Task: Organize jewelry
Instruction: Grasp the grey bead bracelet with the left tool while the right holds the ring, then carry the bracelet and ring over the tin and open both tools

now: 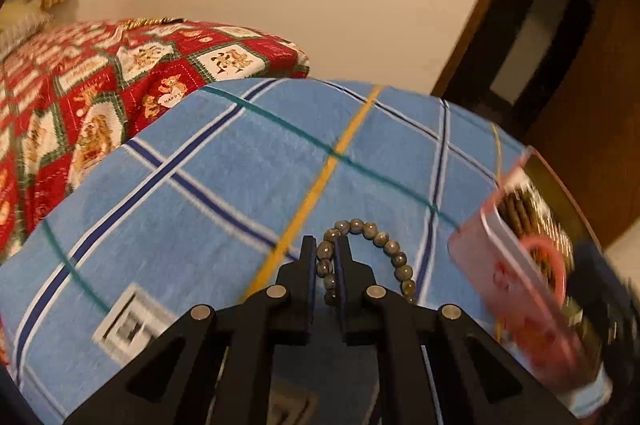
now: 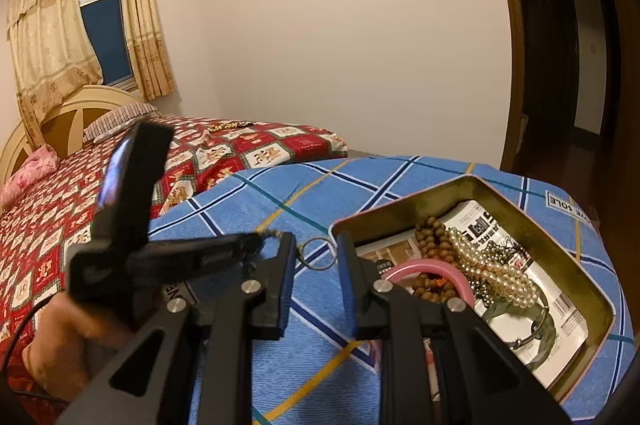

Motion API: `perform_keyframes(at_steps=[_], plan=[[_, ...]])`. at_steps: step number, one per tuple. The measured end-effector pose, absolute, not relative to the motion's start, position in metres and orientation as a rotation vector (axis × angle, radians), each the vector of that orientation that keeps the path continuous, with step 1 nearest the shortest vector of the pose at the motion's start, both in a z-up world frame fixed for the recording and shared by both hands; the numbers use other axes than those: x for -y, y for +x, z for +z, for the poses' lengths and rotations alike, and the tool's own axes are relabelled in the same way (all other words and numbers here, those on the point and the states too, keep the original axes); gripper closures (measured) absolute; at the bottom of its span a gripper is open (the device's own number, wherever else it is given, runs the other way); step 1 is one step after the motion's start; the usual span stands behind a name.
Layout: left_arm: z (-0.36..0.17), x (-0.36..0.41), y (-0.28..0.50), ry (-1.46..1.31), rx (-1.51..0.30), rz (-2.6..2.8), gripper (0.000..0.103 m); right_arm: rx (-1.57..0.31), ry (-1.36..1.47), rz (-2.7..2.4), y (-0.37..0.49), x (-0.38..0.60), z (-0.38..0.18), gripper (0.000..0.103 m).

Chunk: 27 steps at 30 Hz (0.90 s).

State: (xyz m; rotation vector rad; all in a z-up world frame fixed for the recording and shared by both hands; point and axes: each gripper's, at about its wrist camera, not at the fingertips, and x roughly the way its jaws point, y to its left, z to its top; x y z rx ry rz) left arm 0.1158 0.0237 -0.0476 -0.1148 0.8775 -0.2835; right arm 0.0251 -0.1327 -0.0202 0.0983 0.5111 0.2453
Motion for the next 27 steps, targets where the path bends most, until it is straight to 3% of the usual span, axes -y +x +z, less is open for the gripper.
perform_keyframes(at_steps=[17,27], plan=[[0.025,-0.008,0.040,-0.113,-0.606,-0.471,0.095,-0.371,0.130,0.210,-0.003,0.150,0.007,0.079],[0.033,0.057,0.054,-0.092,-0.603,-0.598,0.095,-0.359,0.117,0.035,-0.009,0.213,0.011,0.079]])
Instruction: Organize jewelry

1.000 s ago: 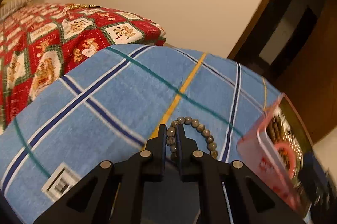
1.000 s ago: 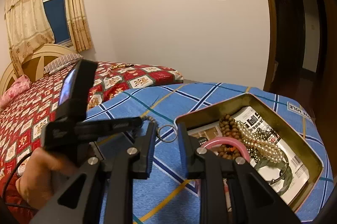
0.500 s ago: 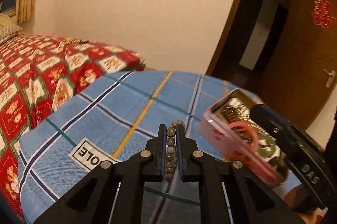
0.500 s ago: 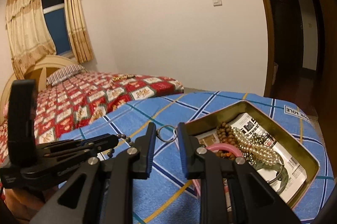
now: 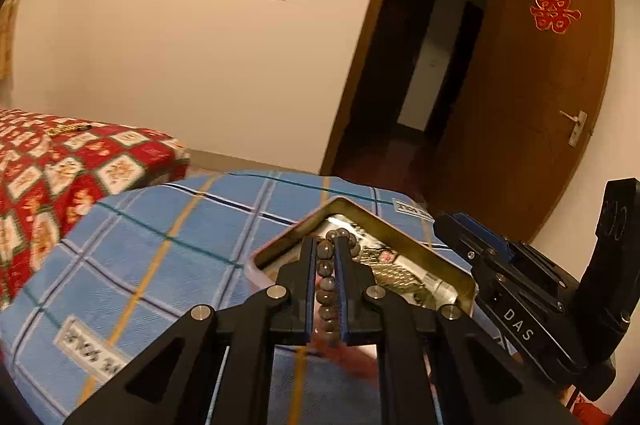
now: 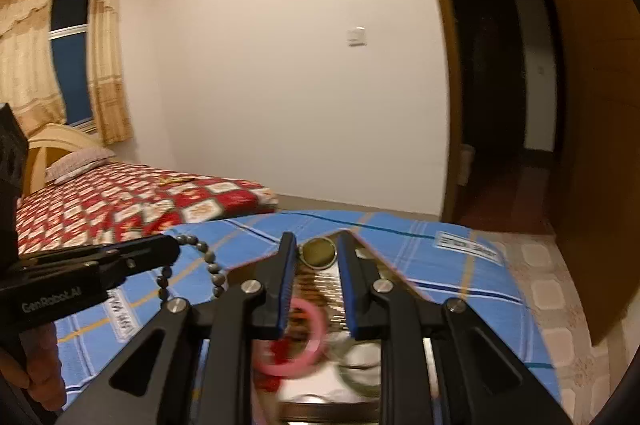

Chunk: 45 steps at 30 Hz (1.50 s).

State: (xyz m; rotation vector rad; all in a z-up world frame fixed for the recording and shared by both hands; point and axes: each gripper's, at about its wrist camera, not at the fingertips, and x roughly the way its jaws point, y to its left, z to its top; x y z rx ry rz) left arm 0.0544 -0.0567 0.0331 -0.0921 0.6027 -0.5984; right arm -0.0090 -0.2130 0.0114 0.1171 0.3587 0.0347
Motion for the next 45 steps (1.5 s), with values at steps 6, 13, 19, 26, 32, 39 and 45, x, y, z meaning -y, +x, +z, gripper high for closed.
perform_keyframes(at_steps=[6,13,19,26,32,39,45], plan=[[0.014,0.094,0.069,-0.036,-0.656,-0.601,0.095,-0.441,0.136,-0.006,0.006,0.235,-0.002,0.079],[-0.002,0.113,0.082,-0.015,-0.709,-0.593,0.095,-0.525,0.151,0.002,0.017,0.243,-0.015,0.079],[-0.011,0.120,0.094,0.020,-0.734,-0.539,0.095,-0.565,0.158,0.017,0.023,0.246,-0.021,0.078],[-0.005,0.106,0.090,0.039,-0.725,-0.420,0.038,-0.539,0.228,0.003,0.020,0.256,-0.022,0.030],[0.009,0.077,0.078,0.014,-0.653,-0.349,0.028,-0.437,0.253,-0.046,0.006,0.263,-0.010,0.006],[0.014,0.046,0.060,0.049,-0.609,-0.276,0.028,-0.444,0.203,-0.073,0.003,0.249,-0.006,0.000],[0.006,0.017,0.050,0.077,-0.588,-0.204,0.027,-0.436,0.188,-0.093,-0.008,0.233,0.001,0.000]])
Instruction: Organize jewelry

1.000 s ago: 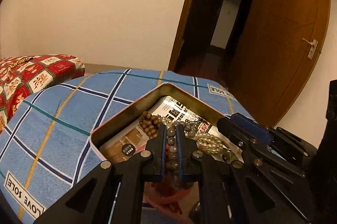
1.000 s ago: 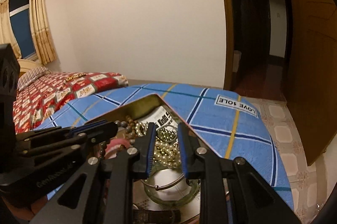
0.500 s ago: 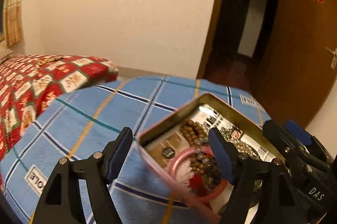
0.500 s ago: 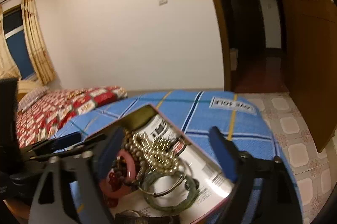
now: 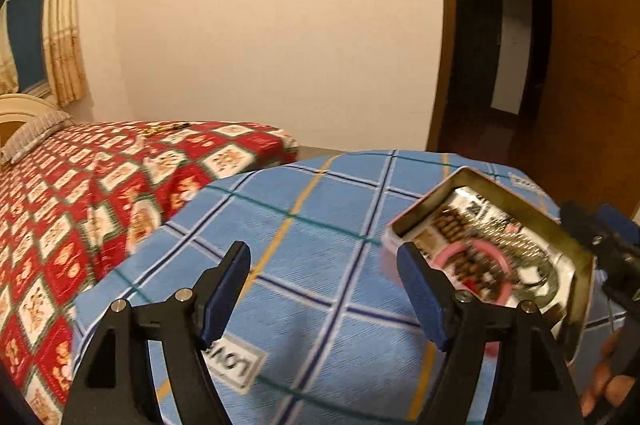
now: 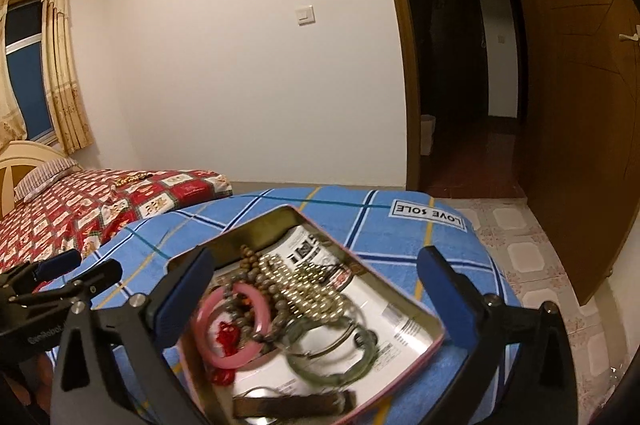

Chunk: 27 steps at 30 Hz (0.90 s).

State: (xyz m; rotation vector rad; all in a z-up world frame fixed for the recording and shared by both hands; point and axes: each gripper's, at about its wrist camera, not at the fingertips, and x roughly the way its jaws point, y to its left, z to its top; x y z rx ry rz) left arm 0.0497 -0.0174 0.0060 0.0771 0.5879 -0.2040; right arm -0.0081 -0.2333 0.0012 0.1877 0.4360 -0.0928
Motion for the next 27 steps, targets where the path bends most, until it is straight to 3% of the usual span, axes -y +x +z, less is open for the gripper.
perform_keyframes(at_steps=[17,27], plan=[[-0.019,-0.030,0.046,0.055,-0.630,-0.123,0.027,-0.476,0.177,-0.038,-0.019,0.159,-0.005,0.000],[0.021,-0.028,0.010,0.028,-0.491,-0.132,0.027,-0.374,0.224,-0.139,-0.048,0.170,0.010,0.000]])
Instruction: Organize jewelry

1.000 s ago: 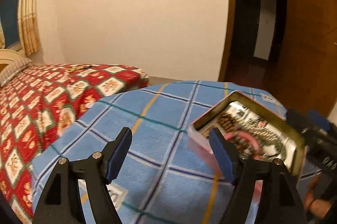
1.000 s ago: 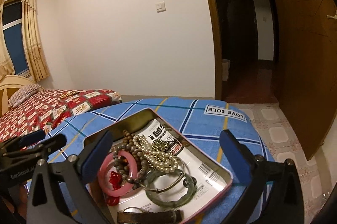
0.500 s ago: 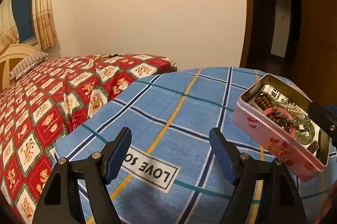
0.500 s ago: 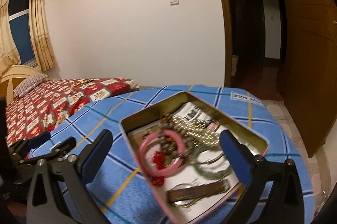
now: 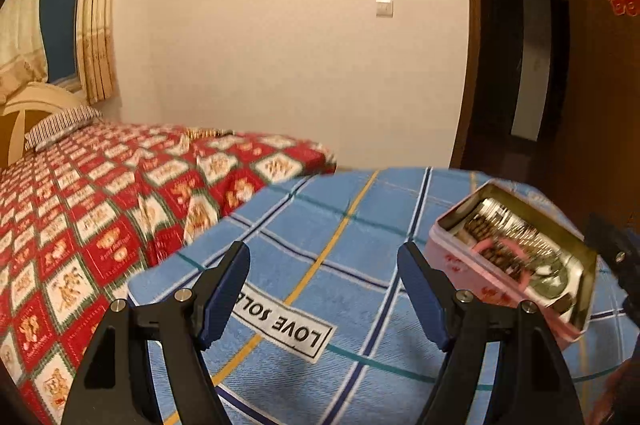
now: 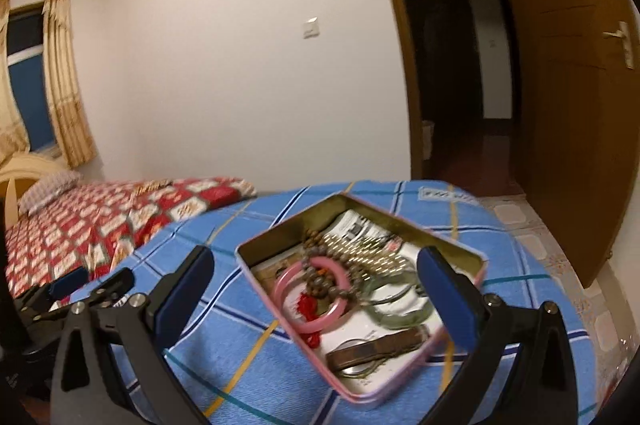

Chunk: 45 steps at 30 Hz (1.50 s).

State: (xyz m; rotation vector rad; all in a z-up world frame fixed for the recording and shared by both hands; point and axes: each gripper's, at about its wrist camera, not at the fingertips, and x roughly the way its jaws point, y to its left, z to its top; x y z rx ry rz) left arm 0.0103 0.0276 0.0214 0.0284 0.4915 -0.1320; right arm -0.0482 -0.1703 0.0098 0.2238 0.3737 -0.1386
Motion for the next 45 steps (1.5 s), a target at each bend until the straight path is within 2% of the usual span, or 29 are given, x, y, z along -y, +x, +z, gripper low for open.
perform_keyframes(at_steps=[6,17,30,45], plan=[[0.053,-0.011,-0.014,0.037,-0.422,-0.144,0.027,-0.323,0.204,-0.187,-0.071,0.184,0.027,0.000],[0.072,0.014,-0.039,0.080,-0.368,-0.144,0.022,-0.223,0.200,-0.246,-0.106,0.205,0.048,0.000],[0.076,0.012,-0.044,0.067,-0.340,-0.143,0.022,-0.211,0.205,-0.232,-0.112,0.203,0.048,0.000],[0.066,0.003,-0.027,0.058,-0.400,-0.148,0.022,-0.238,0.179,-0.230,-0.102,0.196,0.043,0.000]])
